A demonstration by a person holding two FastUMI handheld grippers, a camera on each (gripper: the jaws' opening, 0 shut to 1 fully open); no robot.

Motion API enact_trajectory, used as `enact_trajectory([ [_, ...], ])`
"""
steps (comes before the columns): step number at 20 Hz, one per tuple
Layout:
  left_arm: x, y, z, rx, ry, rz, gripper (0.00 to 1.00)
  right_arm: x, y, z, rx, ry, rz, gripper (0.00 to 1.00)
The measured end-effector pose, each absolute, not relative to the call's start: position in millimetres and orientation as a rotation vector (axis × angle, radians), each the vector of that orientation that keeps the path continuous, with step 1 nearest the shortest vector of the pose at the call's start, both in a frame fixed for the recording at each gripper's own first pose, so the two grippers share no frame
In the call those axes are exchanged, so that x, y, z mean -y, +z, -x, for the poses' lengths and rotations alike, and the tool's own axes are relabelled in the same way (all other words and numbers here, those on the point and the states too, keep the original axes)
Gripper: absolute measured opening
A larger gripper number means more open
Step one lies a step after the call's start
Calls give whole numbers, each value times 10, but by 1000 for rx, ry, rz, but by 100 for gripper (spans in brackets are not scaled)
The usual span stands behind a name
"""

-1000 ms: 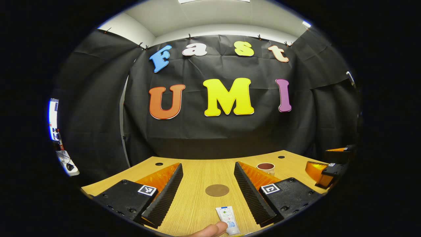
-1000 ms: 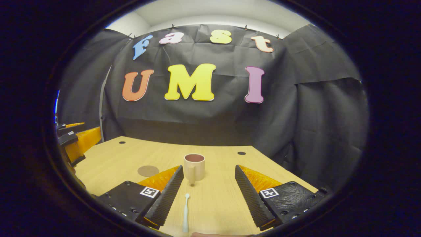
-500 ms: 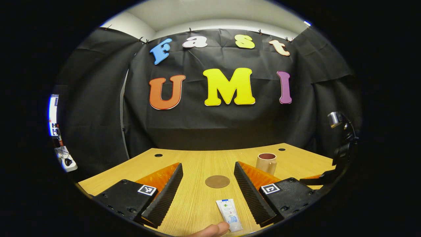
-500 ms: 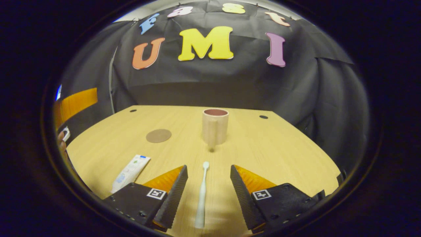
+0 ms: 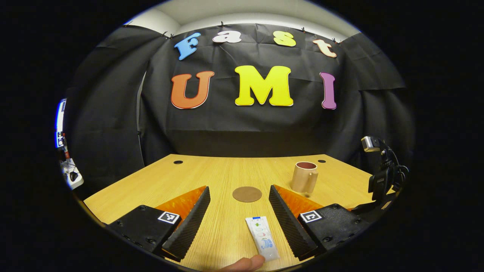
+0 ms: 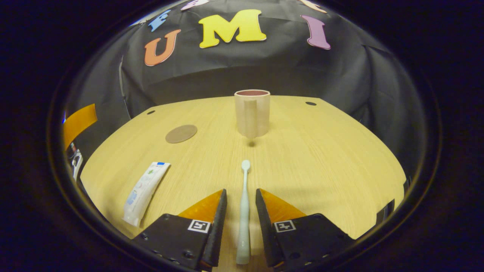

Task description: Put the toothbrush and toothpaste on the desktop into the cup, then pick up the cup and place it on the coaster on the desktop.

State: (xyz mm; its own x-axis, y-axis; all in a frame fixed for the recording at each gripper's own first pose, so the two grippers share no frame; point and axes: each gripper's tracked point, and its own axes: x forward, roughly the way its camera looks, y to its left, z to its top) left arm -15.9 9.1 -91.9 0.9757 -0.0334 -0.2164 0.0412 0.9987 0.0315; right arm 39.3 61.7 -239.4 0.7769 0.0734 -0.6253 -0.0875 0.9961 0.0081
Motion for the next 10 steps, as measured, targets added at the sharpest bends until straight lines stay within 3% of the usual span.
enact_trajectory([
  [1, -74, -984, 186, -236, -44, -37, 100, -617, -2400, -388, -676, 90, 14, 22],
  [2, -72, -1045, 202, -256, -44, -32, 99, -622, -2402, -387, -680, 96, 4, 11],
  [4, -15, -1204, 257, -322, -65, -1, 100, -615, -2387, -353, -686, 102, -16, 11],
  [5, 46, -1324, 293, -366, -76, 7, 99, -607, -2399, -360, -684, 107, -8, 7],
  [7, 146, -1556, 362, -452, -89, -5, 100, -587, -2380, -363, -670, 103, -11, 7],
  [8, 197, -1690, 376, -501, -101, -14, 100, -582, -2359, -369, -664, 103, -15, 1],
  [10, 296, -1913, 403, -592, -128, -28, 100, -561, -2312, -369, -641, 107, -11, 1],
])
